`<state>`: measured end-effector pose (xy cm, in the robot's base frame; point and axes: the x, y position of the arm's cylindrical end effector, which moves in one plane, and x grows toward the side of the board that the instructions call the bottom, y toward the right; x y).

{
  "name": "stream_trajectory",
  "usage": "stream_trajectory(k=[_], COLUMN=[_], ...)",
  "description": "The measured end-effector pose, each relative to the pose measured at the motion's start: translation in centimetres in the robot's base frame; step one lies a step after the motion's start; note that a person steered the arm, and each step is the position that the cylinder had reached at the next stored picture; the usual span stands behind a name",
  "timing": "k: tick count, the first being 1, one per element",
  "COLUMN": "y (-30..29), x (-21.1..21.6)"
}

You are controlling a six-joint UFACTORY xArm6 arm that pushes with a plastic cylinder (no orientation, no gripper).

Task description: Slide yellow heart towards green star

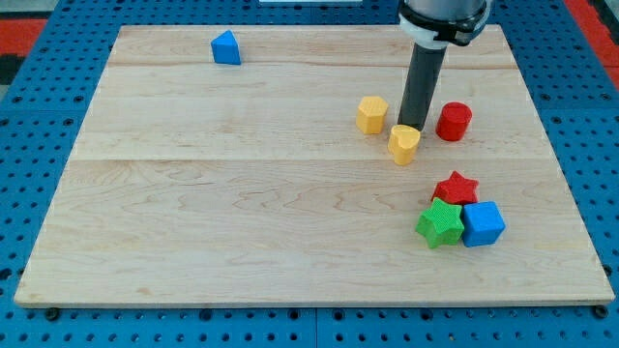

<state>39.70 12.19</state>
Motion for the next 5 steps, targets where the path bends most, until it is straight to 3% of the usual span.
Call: stream_trajectory(k=[4, 5], y=[-0.4, -2.8], x=[2.8, 3.0])
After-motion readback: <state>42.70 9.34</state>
